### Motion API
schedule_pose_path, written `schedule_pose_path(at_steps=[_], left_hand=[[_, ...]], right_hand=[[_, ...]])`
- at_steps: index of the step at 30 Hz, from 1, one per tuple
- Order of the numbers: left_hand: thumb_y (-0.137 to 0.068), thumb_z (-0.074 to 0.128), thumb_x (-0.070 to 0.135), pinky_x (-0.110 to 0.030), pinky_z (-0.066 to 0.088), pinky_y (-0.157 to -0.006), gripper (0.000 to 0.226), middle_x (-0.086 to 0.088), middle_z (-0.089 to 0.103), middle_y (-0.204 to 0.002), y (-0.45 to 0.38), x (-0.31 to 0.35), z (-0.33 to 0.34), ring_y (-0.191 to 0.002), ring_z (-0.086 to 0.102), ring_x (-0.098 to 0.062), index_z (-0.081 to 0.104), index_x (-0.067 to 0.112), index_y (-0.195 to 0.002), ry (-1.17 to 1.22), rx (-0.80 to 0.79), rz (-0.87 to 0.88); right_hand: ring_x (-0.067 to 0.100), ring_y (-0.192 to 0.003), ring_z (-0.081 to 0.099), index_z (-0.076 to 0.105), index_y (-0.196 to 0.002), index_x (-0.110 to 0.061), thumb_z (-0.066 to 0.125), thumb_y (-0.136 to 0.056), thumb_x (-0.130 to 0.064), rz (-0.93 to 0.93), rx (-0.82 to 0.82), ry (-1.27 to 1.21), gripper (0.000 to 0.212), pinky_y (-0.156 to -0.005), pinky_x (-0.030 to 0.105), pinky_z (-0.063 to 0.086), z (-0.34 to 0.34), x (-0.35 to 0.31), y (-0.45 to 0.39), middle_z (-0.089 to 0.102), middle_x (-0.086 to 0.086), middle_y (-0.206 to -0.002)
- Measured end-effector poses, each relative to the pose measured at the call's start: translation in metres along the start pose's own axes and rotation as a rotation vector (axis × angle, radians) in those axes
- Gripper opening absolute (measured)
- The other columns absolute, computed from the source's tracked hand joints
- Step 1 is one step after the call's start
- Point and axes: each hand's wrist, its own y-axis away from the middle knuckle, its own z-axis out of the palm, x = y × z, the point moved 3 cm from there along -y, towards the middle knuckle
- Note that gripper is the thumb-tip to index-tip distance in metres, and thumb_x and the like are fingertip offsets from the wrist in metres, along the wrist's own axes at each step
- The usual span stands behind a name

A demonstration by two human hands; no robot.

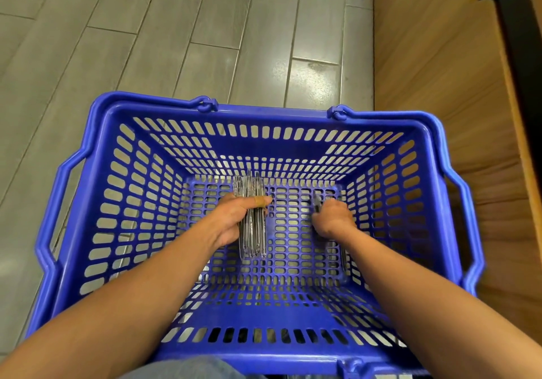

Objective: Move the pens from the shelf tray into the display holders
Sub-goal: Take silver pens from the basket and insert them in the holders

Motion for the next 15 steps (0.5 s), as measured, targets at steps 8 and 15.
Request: schedule_pose_path(at_steps=[8,15], left_hand=[[-0.07,0.077,0.017,-0.044,0.06,-0.075,0.049,-0.021,0.073,-0.099,-0.001,0.003,-0.005,-0.085,0.072,-0.032,0.065,-0.006,-0.112,0.022,0.006,0.053],[-0.084,0.069,0.019,-0.044,0.059,-0.068,0.029,-0.021,0.068,-0.089,-0.001,0.006,-0.002,-0.075,0.067,-0.034,0.057,0.001,-0.103,0.159,-0.139,0.079]], right_hand=[[0.011,-0.057,0.06,0.059,-0.105,-0.005,0.066,-0.09,-0.016,-0.286,-0.542,-0.964,0.02,-0.055,0.022,0.051,-0.017,-0.061,0.027,0.067,0.002,-0.068],[0.011,-0.056,0.06,0.063,-0.089,-0.01,0.079,-0.08,-0.02,-0.343,-0.391,-0.922,0.021,-0.058,0.024,0.052,-0.002,-0.073,0.037,0.067,0.002,-0.067]])
